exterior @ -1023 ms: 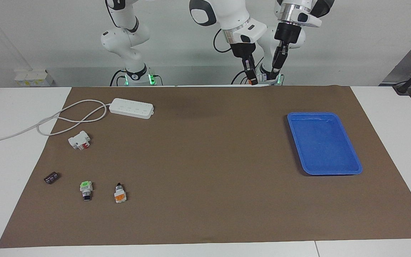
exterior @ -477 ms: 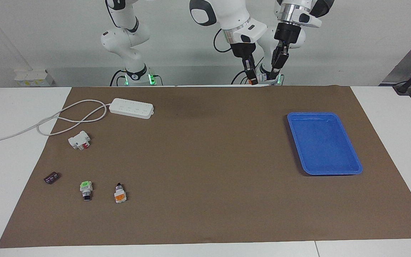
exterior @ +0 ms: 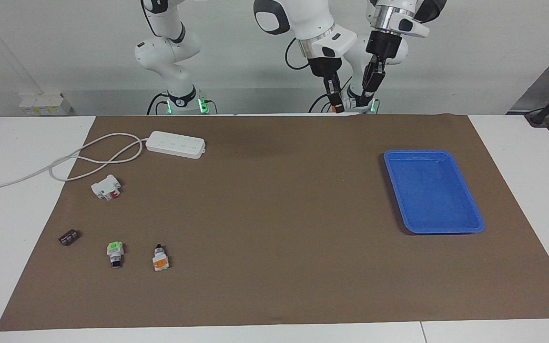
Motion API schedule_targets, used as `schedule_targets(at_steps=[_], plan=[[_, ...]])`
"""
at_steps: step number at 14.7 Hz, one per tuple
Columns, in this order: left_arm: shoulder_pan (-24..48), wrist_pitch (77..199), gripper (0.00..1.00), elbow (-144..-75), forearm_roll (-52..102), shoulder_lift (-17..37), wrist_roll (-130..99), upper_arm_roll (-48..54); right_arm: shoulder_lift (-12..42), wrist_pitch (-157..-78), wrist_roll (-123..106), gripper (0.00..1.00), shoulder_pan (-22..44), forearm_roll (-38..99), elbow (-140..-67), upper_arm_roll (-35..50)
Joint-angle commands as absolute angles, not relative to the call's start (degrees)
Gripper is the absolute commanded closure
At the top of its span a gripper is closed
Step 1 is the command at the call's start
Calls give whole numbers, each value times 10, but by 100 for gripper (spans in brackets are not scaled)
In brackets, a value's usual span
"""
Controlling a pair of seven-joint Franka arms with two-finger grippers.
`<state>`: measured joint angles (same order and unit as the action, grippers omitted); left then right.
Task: Turn and place switch with both arms
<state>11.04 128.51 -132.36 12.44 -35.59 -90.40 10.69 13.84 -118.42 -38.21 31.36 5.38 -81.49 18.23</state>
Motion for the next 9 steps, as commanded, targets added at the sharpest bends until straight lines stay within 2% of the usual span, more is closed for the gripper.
schedule_targets(at_steps=[1, 9], plan=[[119, 1263, 83, -1333, 133, -367, -883, 102, 140, -1187, -389, 100, 309, 62, -806, 187], [120, 1270, 83, -1331, 133, -366, -910, 105, 140, -1187, -389, 100, 310, 62, -806, 187]])
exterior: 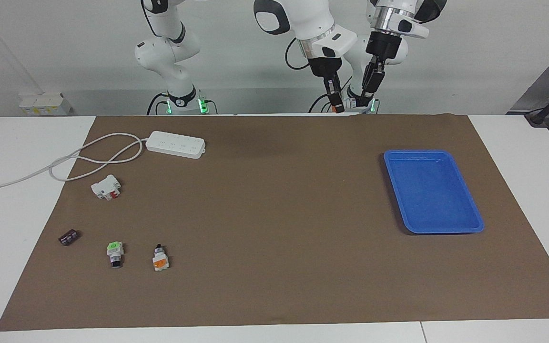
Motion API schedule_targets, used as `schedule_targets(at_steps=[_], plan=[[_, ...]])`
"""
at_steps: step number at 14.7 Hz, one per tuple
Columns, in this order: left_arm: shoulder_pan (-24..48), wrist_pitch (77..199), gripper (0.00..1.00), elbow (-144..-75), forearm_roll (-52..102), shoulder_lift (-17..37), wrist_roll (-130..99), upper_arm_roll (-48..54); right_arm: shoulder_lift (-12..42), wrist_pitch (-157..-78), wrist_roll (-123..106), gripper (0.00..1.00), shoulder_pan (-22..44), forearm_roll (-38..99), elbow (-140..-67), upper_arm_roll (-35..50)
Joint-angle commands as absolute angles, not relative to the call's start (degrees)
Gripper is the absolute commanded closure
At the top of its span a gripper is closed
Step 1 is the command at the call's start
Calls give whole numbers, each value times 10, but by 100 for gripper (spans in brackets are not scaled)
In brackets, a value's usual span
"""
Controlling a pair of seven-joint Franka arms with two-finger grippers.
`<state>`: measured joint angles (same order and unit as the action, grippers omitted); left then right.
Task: Turn and place switch with both arms
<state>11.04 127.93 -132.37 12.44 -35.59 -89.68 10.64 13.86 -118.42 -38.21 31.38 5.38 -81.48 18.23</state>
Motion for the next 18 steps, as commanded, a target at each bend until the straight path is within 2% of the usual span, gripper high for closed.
schedule_targets(at_steps=[1, 9, 15, 18], plan=[[120, 1272, 83, -1331, 133, -366, -912, 106, 140, -1187, -389, 100, 310, 62, -806, 187], [120, 1290, 76, -1331, 133, -364, -917, 108, 140, -1188, -388, 100, 310, 62, -806, 187], [120, 1291, 76, -1331, 133, -364, -919, 109, 140, -1188, -388, 100, 311, 62, -806, 187], [120, 1298, 80, -1330, 133, -364, -933, 117, 140, -1188, -388, 100, 311, 62, -806, 187]])
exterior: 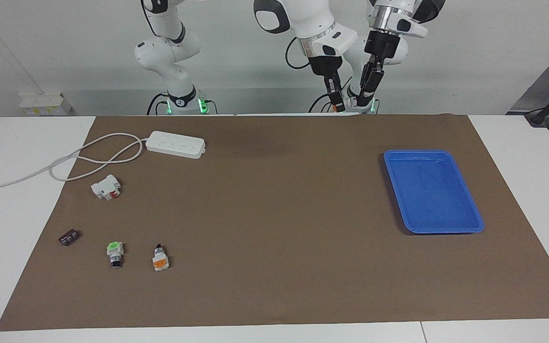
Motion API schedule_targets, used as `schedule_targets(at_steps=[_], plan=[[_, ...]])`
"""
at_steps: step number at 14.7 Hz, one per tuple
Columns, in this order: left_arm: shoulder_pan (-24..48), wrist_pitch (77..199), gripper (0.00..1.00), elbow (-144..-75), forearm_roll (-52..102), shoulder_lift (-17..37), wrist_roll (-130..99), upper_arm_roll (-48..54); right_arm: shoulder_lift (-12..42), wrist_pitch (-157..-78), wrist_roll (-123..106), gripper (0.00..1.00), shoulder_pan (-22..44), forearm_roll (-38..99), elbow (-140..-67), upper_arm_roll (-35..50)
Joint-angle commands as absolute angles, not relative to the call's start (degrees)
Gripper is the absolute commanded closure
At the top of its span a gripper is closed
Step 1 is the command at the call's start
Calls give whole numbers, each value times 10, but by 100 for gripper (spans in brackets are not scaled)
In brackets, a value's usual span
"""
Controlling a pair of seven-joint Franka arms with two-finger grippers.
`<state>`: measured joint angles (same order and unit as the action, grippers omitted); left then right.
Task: Turn and place switch with both arms
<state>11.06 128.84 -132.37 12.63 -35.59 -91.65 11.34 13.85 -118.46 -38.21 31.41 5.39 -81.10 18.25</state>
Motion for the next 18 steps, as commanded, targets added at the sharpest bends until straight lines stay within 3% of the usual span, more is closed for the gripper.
schedule_targets(at_steps=[1, 5, 11, 18], plan=[[120, 1297, 85, -1331, 133, -364, -934, 118, 140, -1188, -388, 100, 311, 62, -806, 187], [120, 1297, 100, -1330, 133, -364, -936, 118, 140, -1188, -388, 100, 311, 62, -806, 187], [120, 1289, 100, -1323, 133, -362, -964, 120, 140, -1189, -388, 100, 311, 62, -806, 187], [113, 1216, 100, -1235, 147, -283, -1012, 116, 141, -1190, -388, 100, 311, 62, -806, 187]])
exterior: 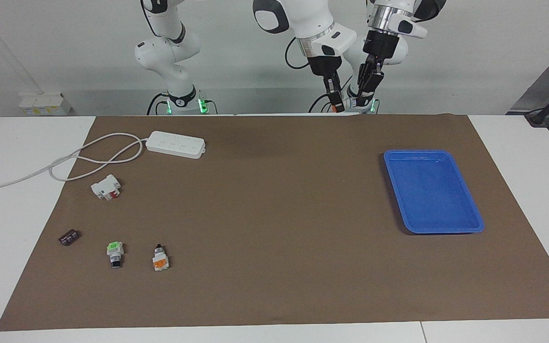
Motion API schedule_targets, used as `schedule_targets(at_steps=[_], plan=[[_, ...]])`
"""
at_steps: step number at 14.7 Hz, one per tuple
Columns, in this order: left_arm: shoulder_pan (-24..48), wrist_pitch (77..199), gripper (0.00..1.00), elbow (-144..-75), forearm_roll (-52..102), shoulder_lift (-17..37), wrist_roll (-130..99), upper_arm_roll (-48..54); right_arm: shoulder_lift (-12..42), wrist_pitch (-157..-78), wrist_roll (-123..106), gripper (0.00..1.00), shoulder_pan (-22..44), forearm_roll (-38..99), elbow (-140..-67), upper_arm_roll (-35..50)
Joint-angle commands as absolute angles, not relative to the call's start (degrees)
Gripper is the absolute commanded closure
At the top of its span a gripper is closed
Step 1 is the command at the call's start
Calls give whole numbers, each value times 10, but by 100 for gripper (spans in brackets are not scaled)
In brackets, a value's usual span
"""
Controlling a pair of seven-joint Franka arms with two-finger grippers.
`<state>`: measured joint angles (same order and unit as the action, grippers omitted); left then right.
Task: Turn and place switch with both arms
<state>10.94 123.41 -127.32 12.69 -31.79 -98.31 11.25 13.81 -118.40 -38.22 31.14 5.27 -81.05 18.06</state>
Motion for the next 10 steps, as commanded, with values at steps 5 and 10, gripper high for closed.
schedule_targets(at_steps=[5, 10], plan=[[106, 1117, 100, -1145, 168, -217, -1019, 113, 140, -1190, -388, 100, 311, 62, -806, 187], [105, 1046, 100, -1085, 168, -166, -1055, 113, 141, -1190, -388, 100, 311, 62, -806, 187]])
